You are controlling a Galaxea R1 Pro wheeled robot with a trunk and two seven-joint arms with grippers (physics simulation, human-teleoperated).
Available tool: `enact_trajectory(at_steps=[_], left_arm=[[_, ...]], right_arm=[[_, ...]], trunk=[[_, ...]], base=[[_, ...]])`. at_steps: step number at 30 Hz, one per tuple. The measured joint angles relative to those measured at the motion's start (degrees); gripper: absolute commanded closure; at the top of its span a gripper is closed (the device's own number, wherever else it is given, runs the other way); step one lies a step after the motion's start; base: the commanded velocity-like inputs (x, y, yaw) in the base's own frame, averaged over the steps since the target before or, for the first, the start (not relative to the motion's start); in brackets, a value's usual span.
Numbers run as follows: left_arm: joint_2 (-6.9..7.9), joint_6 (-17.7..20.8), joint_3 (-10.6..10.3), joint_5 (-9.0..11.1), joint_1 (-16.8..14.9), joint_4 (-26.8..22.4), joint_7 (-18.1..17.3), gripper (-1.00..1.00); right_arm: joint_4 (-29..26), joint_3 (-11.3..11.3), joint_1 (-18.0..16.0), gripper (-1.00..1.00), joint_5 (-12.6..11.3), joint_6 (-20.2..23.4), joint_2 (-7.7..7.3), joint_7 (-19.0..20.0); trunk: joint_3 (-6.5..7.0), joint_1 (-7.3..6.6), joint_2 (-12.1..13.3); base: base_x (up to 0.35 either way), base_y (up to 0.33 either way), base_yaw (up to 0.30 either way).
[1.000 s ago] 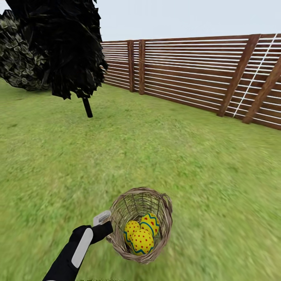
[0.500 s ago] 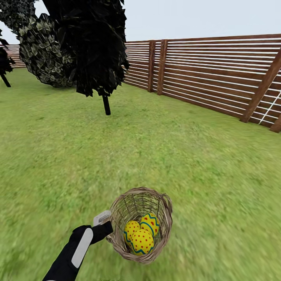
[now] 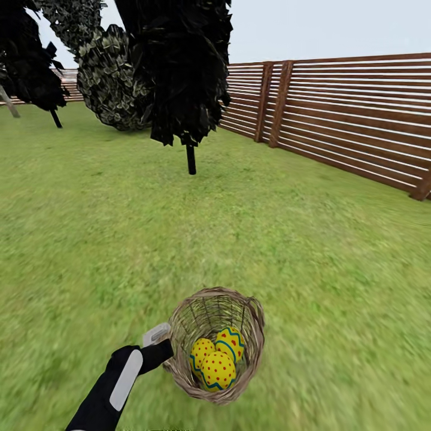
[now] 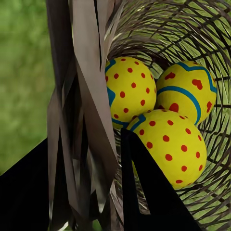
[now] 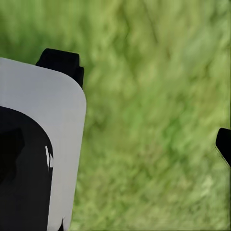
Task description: Take the three Easter eggs out of the wicker basket on the lawn in the garden, then place them on the lawn next to a single tree (choose any tree) so that all three eggs are next to the same tree and none are left in the basket.
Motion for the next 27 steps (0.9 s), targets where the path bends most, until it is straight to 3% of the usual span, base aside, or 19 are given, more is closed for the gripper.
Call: enact_trajectory(at_steps=[27], left_arm=[[0.00, 0.0, 0.0, 0.0, 0.0, 0.0, 0.0, 1.00]], right_arm=[[-0.1, 0.0, 0.0, -1.00, 0.1, 0.1, 0.09, 0.0]], trunk=[[0.00, 0.00, 0.0]], base=[[0.000, 0.000, 0.291]])
